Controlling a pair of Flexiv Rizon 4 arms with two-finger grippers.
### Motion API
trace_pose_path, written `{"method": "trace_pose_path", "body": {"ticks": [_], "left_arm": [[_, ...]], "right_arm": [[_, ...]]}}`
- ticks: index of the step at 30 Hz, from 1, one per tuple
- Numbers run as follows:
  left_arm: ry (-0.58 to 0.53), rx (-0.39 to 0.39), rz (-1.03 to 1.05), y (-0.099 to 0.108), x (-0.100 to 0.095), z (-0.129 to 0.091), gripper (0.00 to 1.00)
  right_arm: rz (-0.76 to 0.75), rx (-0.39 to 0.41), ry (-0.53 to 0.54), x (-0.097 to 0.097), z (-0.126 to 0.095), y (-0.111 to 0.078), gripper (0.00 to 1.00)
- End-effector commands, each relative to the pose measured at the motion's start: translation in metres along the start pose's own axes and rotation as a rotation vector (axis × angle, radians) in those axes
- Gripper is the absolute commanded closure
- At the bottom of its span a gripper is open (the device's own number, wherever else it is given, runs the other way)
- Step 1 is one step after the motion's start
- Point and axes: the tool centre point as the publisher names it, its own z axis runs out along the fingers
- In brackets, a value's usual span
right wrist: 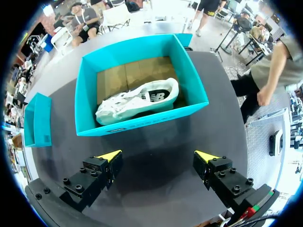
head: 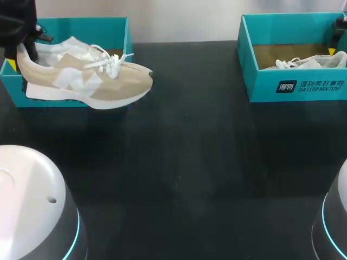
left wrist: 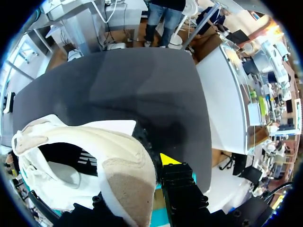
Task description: Take the shoe out of the shoebox, open the shoe tongue, remove and reinsert the insole, then place the shoe into the shoebox
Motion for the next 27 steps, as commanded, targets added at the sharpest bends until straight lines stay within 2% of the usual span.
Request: {"method": "trace_pose_path", "body": {"ticks": [1,6,11,16,18,23,27], "left_arm": [[-0.002,-0.086,0.000,-0.004,0.002,0.001,1.00],[-0.002,-0.086,0.000,-0.004,0.002,0.001,1.00],[0.024,-0.068,-0.028,-0.036,-0.039,0.012,1.00],[0.035,-0.066,0.005,-0.065,-0.089,0.035,1.00],[0.009,-0.043,0.031,-0.072,-0.103,0.042,1.00],[0.011,-0.076,0.031,-0.082,-0.135,0.059,1.00],[-0.034,-0.063,0.033,-0.082,-0.147,0.071,1.00]], "right_arm": [[0.001,-0.001,-0.001,0.000,0.000,-0.001,0.00],[0.001,-0.001,-0.001,0.000,0.000,-0.001,0.00],[0.001,-0.001,-0.001,0.000,0.000,-0.001,0.00],[0.001,-0.001,-0.001,0.000,0.000,-0.001,0.00],[0.001,-0.001,-0.001,0.000,0.000,-0.001,0.00],[0.001,-0.001,-0.001,0.000,0.000,-0.001,0.00],[0.001,-0.001,-0.001,0.000,0.000,-0.001,0.00]]}}
